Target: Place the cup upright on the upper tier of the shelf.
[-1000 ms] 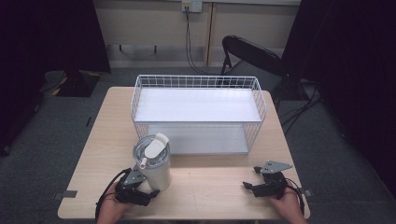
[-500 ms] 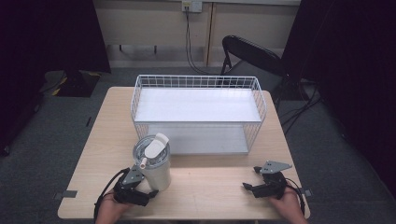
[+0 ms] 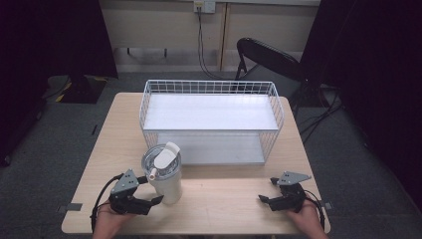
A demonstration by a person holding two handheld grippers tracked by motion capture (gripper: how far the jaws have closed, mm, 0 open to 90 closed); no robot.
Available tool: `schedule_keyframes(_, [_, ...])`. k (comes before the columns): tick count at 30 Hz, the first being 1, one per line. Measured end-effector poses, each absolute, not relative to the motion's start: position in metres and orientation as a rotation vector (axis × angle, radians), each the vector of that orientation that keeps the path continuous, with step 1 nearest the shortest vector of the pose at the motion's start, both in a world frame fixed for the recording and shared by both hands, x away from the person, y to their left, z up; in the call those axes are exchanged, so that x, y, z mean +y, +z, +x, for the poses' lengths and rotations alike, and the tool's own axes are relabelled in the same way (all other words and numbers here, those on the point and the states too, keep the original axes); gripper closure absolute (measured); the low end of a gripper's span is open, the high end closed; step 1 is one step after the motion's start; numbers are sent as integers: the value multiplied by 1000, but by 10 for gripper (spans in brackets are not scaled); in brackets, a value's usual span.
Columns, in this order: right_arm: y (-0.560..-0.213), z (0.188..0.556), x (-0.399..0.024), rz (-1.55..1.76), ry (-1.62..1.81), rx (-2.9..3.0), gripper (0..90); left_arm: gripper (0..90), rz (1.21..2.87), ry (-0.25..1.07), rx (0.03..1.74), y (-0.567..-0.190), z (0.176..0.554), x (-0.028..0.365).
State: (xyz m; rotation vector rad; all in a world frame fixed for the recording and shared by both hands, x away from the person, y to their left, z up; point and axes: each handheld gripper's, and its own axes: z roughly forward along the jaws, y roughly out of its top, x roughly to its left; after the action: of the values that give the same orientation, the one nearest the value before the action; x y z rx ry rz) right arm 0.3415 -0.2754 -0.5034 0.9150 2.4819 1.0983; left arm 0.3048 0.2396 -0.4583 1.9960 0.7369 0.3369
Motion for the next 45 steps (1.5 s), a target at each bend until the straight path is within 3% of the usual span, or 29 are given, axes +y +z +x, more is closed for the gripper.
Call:
schedule_keyframes(17, [-504,342,-275,922,1093,2474,164,131,1848,317,661,-441,309,228])
schedule_keyframes(27, [-504,342,-275,922,1092,2474,164,45,1788,361,675,-447,319,207])
schedule_keyframes(36, [-504,342,-275,924,1093,2474,164,73,1771,449,627,-448,317,197])
schedule_keyframes(45, [-504,342,-275,923,1094,2474,164,76,1762,420,634,-447,319,198])
